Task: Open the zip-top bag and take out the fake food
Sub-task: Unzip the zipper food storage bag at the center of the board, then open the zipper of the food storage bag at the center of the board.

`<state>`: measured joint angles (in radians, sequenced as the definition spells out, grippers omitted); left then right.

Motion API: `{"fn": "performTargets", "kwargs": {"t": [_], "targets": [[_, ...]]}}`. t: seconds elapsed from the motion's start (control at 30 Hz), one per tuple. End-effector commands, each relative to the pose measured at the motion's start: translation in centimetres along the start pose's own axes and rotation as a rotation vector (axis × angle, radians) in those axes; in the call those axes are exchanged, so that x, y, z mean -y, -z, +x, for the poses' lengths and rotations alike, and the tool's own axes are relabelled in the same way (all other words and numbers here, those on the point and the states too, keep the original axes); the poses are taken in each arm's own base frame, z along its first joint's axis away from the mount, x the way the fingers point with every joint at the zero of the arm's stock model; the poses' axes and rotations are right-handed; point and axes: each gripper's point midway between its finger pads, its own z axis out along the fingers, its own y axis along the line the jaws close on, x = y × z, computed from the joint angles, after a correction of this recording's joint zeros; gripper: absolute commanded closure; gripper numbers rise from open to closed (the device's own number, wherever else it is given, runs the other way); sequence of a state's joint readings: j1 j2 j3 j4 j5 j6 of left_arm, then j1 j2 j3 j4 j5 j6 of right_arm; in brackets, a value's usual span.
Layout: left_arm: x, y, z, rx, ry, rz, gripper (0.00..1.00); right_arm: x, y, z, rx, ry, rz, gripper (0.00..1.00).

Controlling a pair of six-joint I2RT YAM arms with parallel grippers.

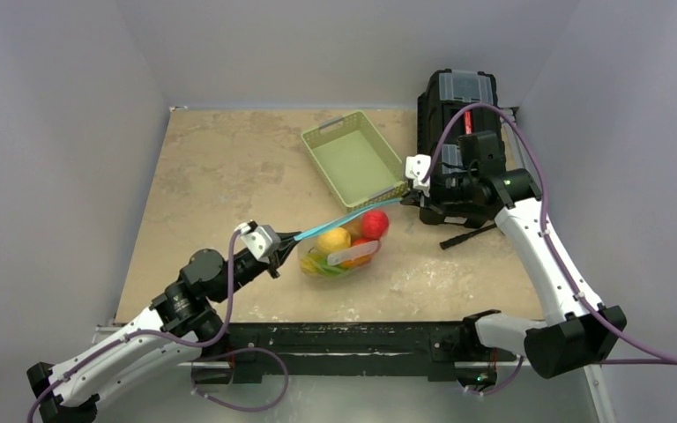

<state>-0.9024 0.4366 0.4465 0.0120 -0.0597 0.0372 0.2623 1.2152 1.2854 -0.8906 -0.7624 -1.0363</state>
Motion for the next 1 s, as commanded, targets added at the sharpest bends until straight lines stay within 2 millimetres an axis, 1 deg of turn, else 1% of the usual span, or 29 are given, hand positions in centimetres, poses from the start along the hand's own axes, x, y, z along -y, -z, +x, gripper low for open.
{"fn": "performTargets", "kwargs": {"t": [0.0, 0.1, 0.17, 0.27, 0.3, 0.37, 0.43, 0.47, 0.53, 0.63, 0.67, 0.73, 0.8, 0.97], "targets": [[-0.2, -0.2, -1.4, 0.038, 0.004, -0.002, 1.0, -0.2, 0.8, 0.2, -0.009, 0.024, -0.007, 0.84], [0.2, -0.6, -1.7, 0.034, 0.005, 0.02, 1.0, -1.8, 0.4, -0.7, 0.054, 0.021, -0.104, 0.59], [0.5, -0.9, -1.8, 0.036, 0.008, 0.034, 1.0, -2.7, 0.1, -1.6, 0.097, 0.01, -0.168, 0.46], [0.7, -1.4, -1.7, 0.028, 0.016, 0.045, 1.0, -3.6, -0.1, -3.4, 0.161, 0.007, -0.243, 0.32], [1.1, -1.5, -1.8, 0.028, 0.017, 0.064, 1.0, -3.9, -0.4, -4.0, 0.179, 0.0, -0.264, 0.31], [1.4, -1.6, -1.7, 0.021, 0.019, 0.079, 1.0, -4.5, -1.1, -5.3, 0.194, -0.002, -0.298, 0.29], [1.5, -1.6, -1.7, 0.019, 0.022, 0.087, 1.0, -4.9, -2.4, -6.8, 0.193, 0.021, -0.318, 0.29], [1.6, -1.6, -1.7, 0.02, 0.023, 0.09, 1.0, -5.1, -2.8, -7.3, 0.185, 0.016, -0.324, 0.29], [1.7, -1.5, -1.7, 0.021, 0.027, 0.096, 1.0, -4.9, -3.5, -8.5, 0.193, 0.026, -0.322, 0.29], [1.8, -1.5, -1.8, 0.023, 0.028, 0.101, 1.0, -4.4, -4.3, -9.5, 0.186, 0.032, -0.318, 0.3], [1.8, -1.5, -1.7, 0.022, 0.028, 0.103, 1.0, -4.4, -4.6, -9.8, 0.182, 0.034, -0.321, 0.3], [1.9, -1.5, -1.7, 0.021, 0.028, 0.105, 1.0, -4.3, -5.3, -10.0, 0.171, 0.036, -0.322, 0.35], [1.9, -1.5, -1.6, 0.022, 0.029, 0.106, 1.0, -4.3, -5.8, -10.0, 0.165, 0.033, -0.321, 0.42], [1.9, -1.4, -1.6, 0.024, 0.028, 0.109, 1.0, -3.9, -6.9, -9.2, 0.13, 0.027, -0.294, 0.54]]}}
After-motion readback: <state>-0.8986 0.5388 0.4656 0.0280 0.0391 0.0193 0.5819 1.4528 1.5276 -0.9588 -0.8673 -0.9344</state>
